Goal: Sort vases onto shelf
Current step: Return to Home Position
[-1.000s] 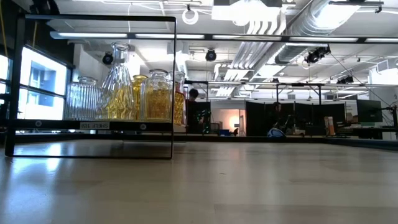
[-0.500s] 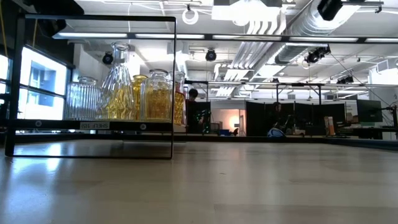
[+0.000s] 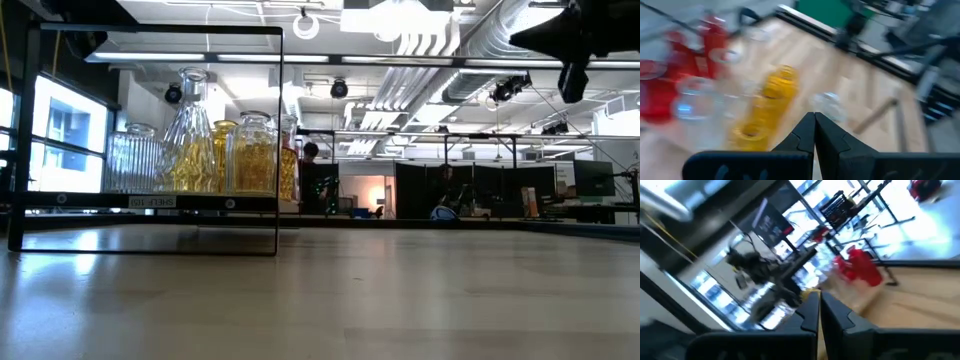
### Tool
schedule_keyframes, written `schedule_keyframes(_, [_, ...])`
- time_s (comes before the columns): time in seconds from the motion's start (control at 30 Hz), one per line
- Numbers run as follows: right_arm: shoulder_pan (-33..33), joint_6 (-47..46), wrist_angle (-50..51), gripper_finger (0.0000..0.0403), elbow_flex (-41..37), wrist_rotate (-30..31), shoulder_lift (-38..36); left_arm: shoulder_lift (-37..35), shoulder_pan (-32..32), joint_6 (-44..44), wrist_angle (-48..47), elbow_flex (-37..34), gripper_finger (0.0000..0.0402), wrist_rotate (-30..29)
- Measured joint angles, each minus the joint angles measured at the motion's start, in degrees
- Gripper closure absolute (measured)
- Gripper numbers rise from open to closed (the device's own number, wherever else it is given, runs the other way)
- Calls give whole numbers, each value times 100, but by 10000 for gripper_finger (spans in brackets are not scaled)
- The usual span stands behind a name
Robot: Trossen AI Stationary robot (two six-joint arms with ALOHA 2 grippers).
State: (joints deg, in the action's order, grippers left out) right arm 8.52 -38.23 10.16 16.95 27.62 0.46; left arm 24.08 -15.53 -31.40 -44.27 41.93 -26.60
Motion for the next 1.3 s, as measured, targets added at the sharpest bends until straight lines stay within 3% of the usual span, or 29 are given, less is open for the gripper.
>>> schedule_keyframes(0.1, [4,597,553,403,2,-208,-15,44,4,15,-249,0,401,-360])
schedule_keyframes(0.27, [4,284,1243,402,0,-1164,68,42,2,-319,-591,0,401,-225])
schedule_keyframes(0.37, [4,677,1295,402,0,-1683,68,39,2,-227,-541,0,401,-153])
schedule_keyframes(0.43, [7,878,1197,402,0,-1741,66,39,8,-151,-552,0,401,101])
schedule_keyframes(0.57, [4,1196,1031,402,0,-1851,55,39,13,-260,-722,0,401,1151])
schedule_keyframes(0.63, [6,1322,987,402,0,-1909,55,5,13,-373,-994,0,401,1303])
schedule_keyframes(0.83, [4,1408,839,402,0,-1908,55,-714,13,-499,-1253,0,401,752])
schedule_keyframes(1.03, [4,1326,840,402,0,-1909,55,-2290,13,-549,-1167,0,401,38])
schedule_keyframes(1.13, [4,1366,823,402,0,-1926,51,-2364,2,-489,-944,-15,402,-241])
schedule_keyframes(1.17, [4,1415,792,402,0,-1940,56,-2375,3,-412,-960,-50,402,-123])
schedule_keyframes(1.3, [4,1800,496,402,-7,-2019,-10,-2305,-124,-19,458,-778,402,429])
